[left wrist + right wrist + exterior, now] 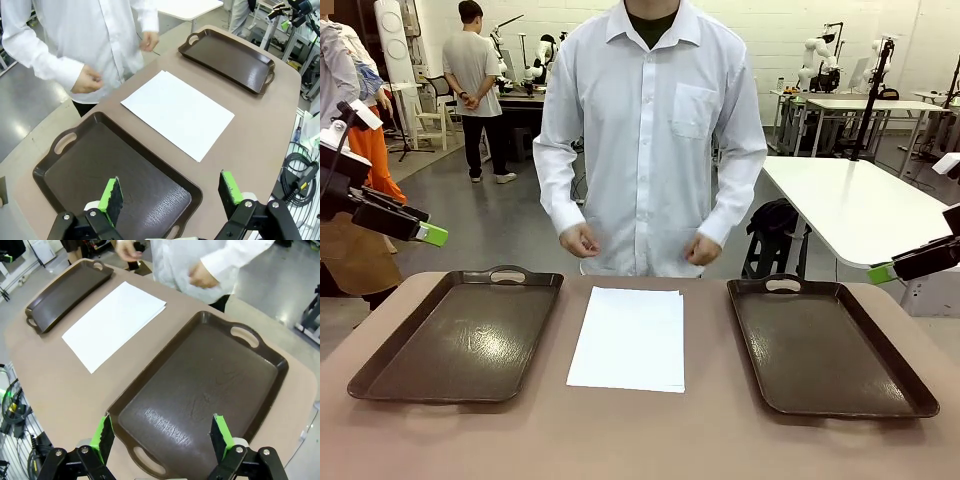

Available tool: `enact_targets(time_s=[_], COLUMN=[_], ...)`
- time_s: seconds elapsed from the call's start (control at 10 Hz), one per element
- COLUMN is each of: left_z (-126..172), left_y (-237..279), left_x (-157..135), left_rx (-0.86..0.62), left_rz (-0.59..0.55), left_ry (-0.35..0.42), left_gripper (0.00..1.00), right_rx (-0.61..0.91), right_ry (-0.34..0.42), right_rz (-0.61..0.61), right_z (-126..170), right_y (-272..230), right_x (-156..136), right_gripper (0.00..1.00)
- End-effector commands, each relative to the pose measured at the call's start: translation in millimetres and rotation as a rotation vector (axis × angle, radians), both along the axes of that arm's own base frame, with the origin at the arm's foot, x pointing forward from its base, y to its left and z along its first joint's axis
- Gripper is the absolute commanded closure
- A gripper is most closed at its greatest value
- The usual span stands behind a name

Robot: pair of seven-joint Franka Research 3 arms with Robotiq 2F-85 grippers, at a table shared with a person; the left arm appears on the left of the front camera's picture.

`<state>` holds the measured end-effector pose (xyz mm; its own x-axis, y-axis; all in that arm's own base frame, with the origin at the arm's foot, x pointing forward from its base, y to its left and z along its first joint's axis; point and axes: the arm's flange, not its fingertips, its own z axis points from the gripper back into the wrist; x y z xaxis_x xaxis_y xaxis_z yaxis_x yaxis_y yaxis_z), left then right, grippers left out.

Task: Sort the A4 documents.
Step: Receive the A4 Paper.

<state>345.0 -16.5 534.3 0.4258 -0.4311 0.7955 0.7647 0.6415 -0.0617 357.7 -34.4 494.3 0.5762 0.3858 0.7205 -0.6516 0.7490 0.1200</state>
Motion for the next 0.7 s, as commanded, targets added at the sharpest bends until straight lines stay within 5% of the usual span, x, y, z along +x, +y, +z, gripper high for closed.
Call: enact_targets(time_s=[0.0, 0.6], left_z=[-1.2, -1.2], left_y=[0.9, 0.9], left_x=[0.6, 0.6], left_rx=[-0.006, -0.006], left_rz=[-0.011, -0.011], left_ry=[-0.001, -0.001], left_gripper=[0.00, 0.00], right_rx=[0.018, 0.018], right_ry=[-0.001, -0.001], right_rz=[0.009, 0.009], right_z=[-0.8, -0.8], right_y=[0.6, 0.6], right_x=[0.5, 0.5], right_gripper=[0.00, 0.00])
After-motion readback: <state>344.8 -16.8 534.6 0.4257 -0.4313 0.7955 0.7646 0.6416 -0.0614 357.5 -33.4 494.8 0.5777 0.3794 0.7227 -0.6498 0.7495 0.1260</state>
